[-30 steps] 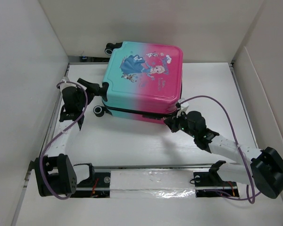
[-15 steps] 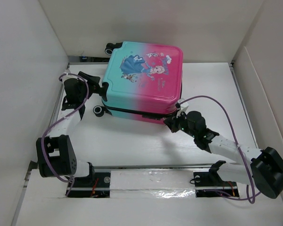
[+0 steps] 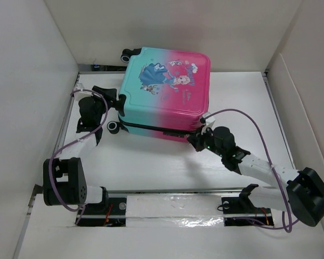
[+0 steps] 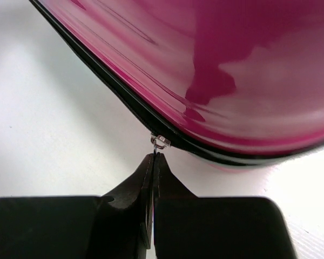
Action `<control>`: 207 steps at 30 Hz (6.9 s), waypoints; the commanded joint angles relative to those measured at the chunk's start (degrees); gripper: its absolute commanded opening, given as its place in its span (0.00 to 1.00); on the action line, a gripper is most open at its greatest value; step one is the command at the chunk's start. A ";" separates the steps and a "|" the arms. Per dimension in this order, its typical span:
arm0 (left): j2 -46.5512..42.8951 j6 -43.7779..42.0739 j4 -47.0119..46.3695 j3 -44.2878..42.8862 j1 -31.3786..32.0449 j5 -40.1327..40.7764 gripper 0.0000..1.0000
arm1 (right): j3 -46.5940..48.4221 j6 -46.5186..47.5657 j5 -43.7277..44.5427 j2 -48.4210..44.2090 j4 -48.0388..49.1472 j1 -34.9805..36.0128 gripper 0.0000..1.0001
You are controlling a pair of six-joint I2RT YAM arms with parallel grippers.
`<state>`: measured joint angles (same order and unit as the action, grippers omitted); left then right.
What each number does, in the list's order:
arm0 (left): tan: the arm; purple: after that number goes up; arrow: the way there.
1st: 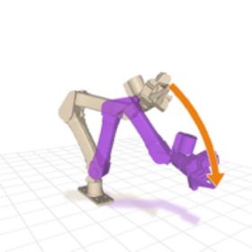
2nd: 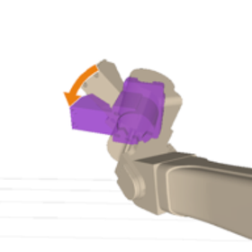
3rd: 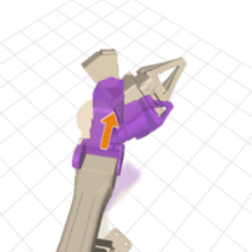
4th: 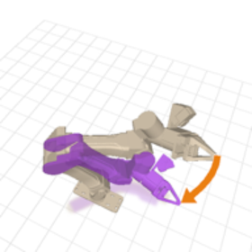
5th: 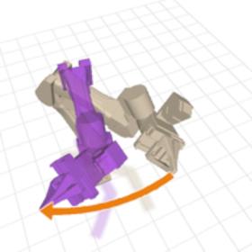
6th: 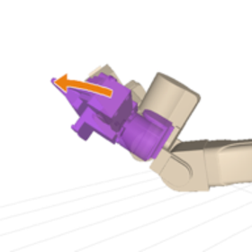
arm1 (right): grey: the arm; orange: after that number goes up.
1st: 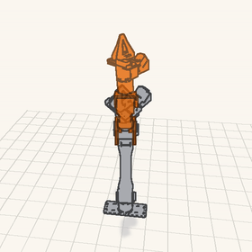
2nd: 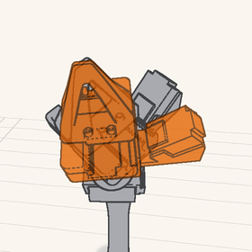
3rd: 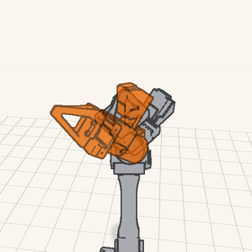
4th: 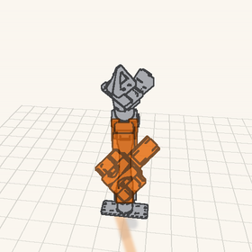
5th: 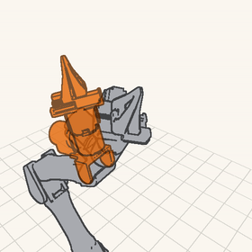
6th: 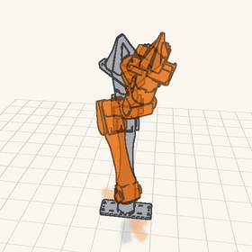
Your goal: Pack the luggage
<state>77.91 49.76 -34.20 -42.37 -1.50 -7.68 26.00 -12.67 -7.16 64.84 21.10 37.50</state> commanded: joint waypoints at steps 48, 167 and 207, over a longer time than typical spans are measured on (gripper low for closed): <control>-35.97 -8.01 14.84 11.45 35.34 18.49 0.37 | 9.08 1.94 -5.84 6.20 6.86 12.89 0.00; 20.53 -11.10 -4.55 -14.50 14.69 -36.35 0.80 | -7.19 4.40 -15.34 -28.71 -16.88 -4.27 0.00; 19.74 -39.47 1.76 -24.43 12.75 -26.50 0.99 | -7.19 5.11 -19.56 -26.78 -15.21 -4.27 0.00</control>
<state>101.51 15.25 -33.43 -64.45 11.16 -33.78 16.45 -8.82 -28.88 37.93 2.13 34.39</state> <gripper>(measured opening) 0.989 0.010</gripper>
